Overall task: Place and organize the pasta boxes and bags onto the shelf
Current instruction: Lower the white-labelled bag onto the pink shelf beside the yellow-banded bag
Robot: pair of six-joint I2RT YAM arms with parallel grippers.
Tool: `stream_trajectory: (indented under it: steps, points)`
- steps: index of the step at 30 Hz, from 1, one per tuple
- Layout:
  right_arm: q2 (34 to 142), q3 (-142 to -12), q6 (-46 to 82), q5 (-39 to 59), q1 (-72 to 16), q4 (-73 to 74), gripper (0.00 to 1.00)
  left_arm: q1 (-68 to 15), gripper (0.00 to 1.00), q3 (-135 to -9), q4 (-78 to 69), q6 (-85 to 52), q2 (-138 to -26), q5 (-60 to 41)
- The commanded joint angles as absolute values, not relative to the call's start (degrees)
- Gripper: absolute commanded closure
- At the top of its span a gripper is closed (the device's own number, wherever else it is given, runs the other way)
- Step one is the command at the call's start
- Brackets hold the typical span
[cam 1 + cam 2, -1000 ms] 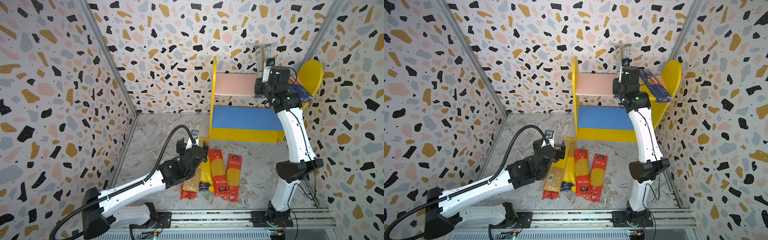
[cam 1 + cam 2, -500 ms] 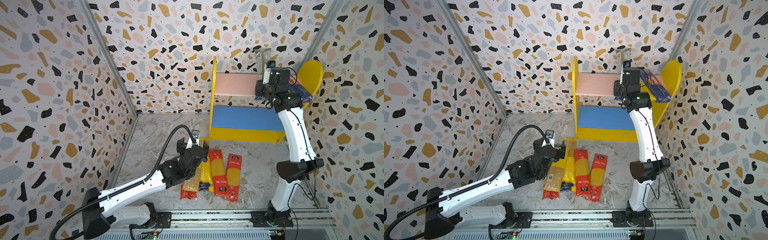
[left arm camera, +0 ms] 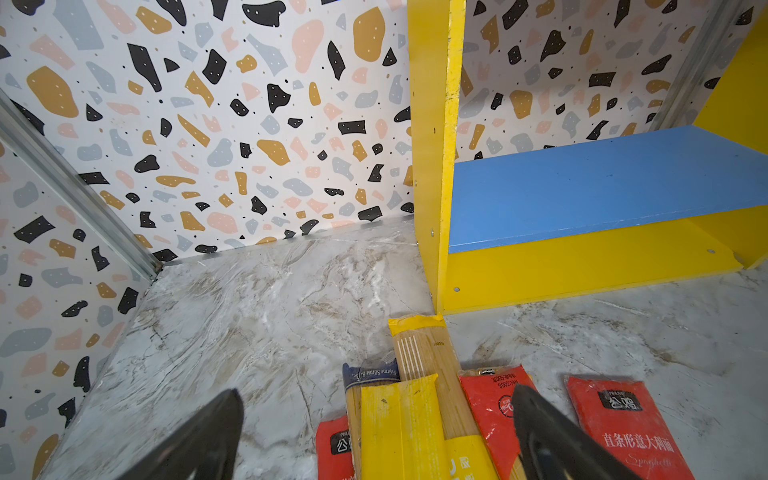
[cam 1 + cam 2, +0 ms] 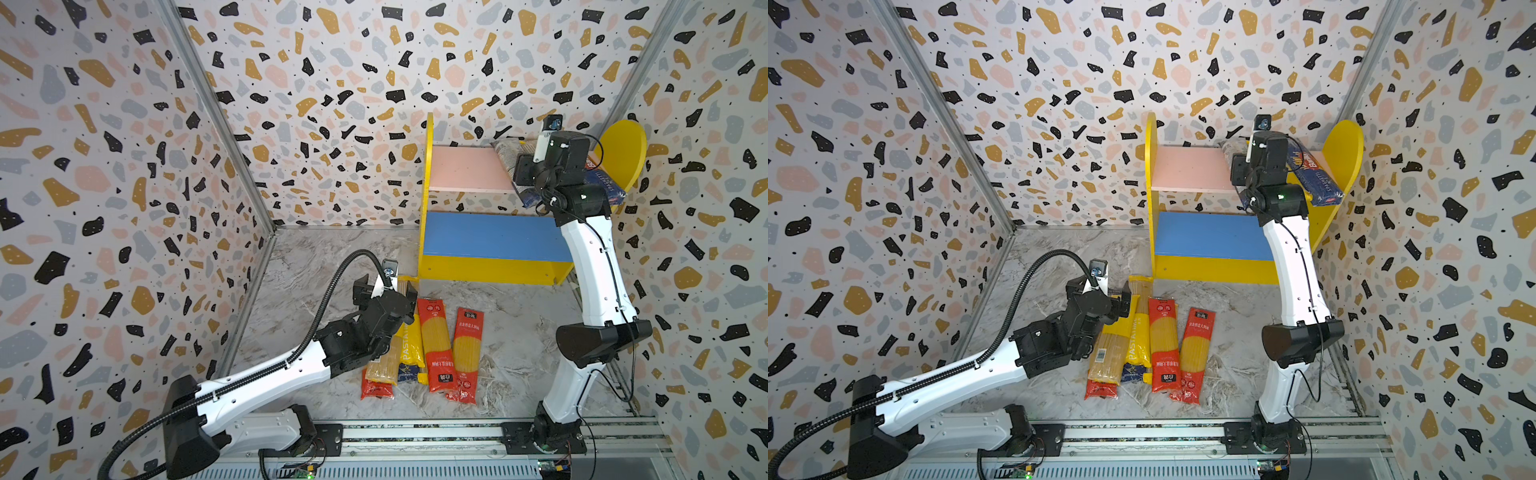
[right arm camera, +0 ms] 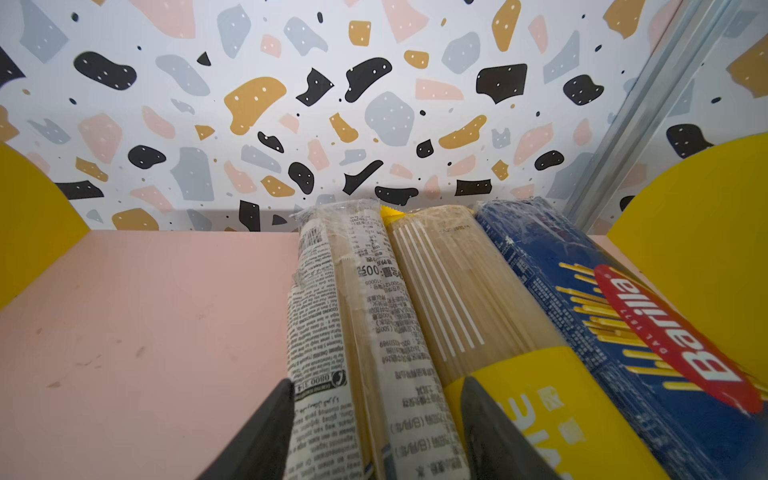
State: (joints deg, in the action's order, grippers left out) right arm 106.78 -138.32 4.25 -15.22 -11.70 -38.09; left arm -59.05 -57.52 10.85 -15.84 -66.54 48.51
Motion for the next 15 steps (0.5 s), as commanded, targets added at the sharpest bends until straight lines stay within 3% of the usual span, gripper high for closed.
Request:
stream_trajectory:
  steps: [1, 15]
  points:
    - [102.98, -137.20, 5.60, -14.11, -11.95, -36.55, 0.35, -59.17, 0.00, -58.26, 9.35, -15.73, -65.32, 49.13]
    - [106.79, -133.82, 7.47, -11.89, -17.46, -27.74, 0.35, -59.16, 0.00, -56.66, 10.16, -16.74, -62.86, 50.19]
